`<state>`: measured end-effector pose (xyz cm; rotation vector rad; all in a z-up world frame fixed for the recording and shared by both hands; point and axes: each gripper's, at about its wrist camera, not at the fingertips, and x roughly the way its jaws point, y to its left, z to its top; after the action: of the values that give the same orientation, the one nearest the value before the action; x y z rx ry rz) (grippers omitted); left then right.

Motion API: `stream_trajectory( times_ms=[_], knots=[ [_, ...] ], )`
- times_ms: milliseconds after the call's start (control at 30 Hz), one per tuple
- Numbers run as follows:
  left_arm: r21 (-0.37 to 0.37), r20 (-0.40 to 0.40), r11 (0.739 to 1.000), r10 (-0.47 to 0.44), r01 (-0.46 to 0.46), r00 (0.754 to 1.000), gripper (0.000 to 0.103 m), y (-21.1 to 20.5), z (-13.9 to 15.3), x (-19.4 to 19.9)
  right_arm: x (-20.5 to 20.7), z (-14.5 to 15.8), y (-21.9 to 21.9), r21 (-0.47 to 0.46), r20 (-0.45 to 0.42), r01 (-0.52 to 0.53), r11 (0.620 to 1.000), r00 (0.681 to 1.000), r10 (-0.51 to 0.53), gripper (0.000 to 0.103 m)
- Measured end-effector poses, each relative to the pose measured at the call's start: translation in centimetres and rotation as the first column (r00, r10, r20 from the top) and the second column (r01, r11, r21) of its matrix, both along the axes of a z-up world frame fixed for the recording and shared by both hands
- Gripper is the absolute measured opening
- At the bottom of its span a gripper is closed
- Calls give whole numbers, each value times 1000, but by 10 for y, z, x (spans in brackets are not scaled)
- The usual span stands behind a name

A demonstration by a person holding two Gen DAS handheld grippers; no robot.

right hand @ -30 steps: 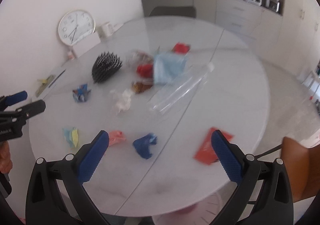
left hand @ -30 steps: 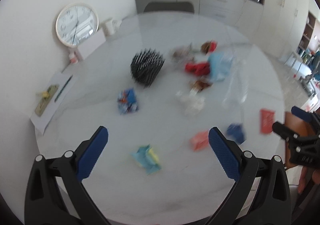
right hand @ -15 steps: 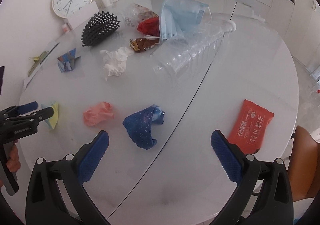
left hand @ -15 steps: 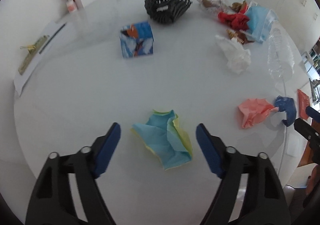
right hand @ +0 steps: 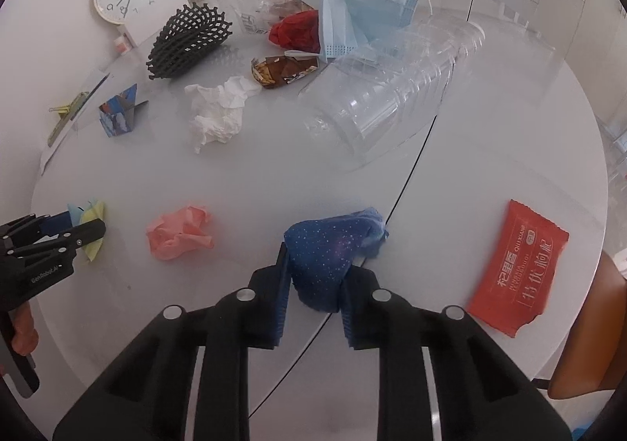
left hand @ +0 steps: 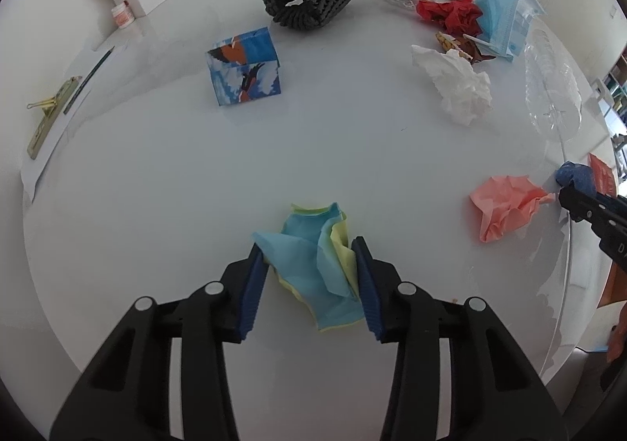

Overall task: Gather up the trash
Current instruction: 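Carry both cloths to the white wastebasket and open both tools over it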

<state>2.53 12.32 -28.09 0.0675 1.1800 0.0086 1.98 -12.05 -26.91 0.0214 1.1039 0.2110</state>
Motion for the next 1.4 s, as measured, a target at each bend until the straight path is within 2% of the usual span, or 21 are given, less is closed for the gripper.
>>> stream_trajectory(
  times_ms=[167,267,333,433,533,667,767,867,933,967,1000,1100,1233,1400],
  knots=[
    [0,18,999,-37,37,999,42,-4,8,-1,-1,11,-5,29,21,6,1000,1000,-7,23],
    [5,41,997,-83,83,996,42,-11,22,-6,-10,29,-11,61,38,3,998,999,-5,23],
    [6,61,990,-141,141,988,42,-23,37,-13,-22,43,-17,71,54,-2,997,999,-1,23],
    [-19,83,965,-257,260,963,42,-48,62,-28,-50,67,-33,61,71,8,998,997,-12,23],
    [-43,100,917,-392,398,914,42,-86,85,-48,-83,83,-57,48,58,55,997,997,-58,23],
    [-121,101,848,-507,516,856,42,-131,105,-64,-130,87,-91,30,16,135,990,991,-136,23],
    [-168,101,787,-585,593,805,42,-170,114,-75,-155,76,-108,38,-16,171,985,985,-170,24],
    [-168,96,741,-644,650,759,42,-200,117,-81,-166,59,-116,37,-41,172,984,984,-171,24],
    [-155,97,718,-673,679,733,42,-215,119,-89,-168,49,-121,27,-50,180,983,983,-179,37],
    [-148,94,704,-689,695,719,42,-223,120,-91,-169,45,-124,31,-56,190,981,981,-188,50],
    [-148,91,696,-698,702,711,42,-228,120,-94,-170,42,-129,35,-60,213,976,976,-211,57],
    [-149,77,676,-720,722,690,42,-242,119,-99,-174,45,-142,50,-56,250,967,967,-248,66],
    [-170,52,651,-744,740,667,42,-257,112,-107,-184,59,-156,-9,-6,285,958,958,-285,77],
    [-178,52,590,-793,787,607,42,-278,111,-120,-196,76,-179,-35,39,352,935,936,-351,81]
  ],
)
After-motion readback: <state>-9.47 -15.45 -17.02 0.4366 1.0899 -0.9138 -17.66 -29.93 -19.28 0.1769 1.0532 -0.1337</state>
